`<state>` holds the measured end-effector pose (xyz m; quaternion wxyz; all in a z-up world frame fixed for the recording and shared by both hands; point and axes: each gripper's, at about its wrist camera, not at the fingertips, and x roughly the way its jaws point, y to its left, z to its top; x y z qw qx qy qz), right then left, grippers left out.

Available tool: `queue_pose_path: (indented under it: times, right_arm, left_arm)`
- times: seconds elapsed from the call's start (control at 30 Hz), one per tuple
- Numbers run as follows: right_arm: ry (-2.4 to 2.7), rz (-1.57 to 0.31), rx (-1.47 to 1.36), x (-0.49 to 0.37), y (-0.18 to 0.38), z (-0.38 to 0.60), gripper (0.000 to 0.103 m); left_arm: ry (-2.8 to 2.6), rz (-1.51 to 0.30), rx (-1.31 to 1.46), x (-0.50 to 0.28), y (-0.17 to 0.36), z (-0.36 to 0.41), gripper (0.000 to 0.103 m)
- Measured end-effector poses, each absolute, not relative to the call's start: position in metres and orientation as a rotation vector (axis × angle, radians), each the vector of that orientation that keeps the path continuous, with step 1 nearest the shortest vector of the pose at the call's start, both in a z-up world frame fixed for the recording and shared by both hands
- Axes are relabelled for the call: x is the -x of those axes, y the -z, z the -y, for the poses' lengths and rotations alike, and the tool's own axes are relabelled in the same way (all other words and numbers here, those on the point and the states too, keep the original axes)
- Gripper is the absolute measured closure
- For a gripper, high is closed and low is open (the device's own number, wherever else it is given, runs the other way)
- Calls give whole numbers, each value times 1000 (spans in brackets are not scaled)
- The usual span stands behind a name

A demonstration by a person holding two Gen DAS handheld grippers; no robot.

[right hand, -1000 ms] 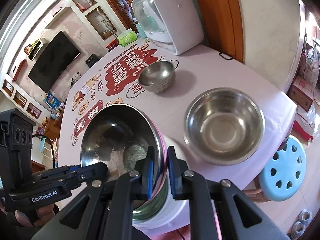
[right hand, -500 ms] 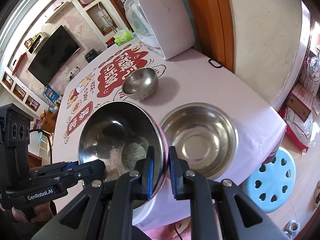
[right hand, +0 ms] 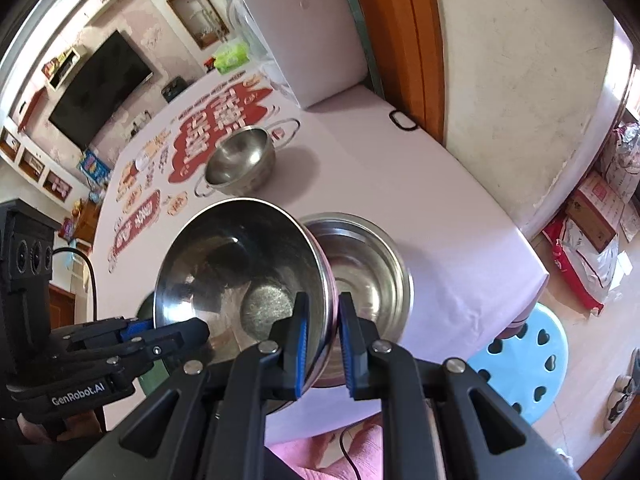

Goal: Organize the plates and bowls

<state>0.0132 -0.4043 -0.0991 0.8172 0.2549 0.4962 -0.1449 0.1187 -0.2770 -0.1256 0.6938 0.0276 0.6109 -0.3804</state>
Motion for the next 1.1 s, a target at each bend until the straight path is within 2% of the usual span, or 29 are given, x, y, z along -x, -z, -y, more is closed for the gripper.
queue_pose_path:
  times: [0.23, 0.3, 0.5, 0.6, 0.7, 0.93, 1.1]
  right_arm:
    - [238, -1146, -516, -24, 116, 425, 85]
    - [202, -1165, -518, -27, 122, 430, 78]
    - [118, -1210, -506, -38, 132, 440, 68]
    - [83, -1212, -511, -41, 134, 444, 57]
    - [52, -1205, -508, -44, 133, 445, 50]
    - [22, -1205, -479, -47, 131, 449, 48]
    - [9, -1193, -466, -47, 128, 456, 48]
  left_arm:
    - [773, -1384, -24, -116, 135, 292, 80]
    - [753, -1391, -11, -115, 138, 295, 80]
    - [675, -1409, 28, -113, 143, 298, 78]
    - [641, -1402, 47, -112, 141, 296, 77]
    - [606, -1389, 56, -111, 137, 294, 76]
    - [551, -1361, 84, -111, 130, 291, 75]
    - [511, -1333, 106, -111, 125, 288, 69]
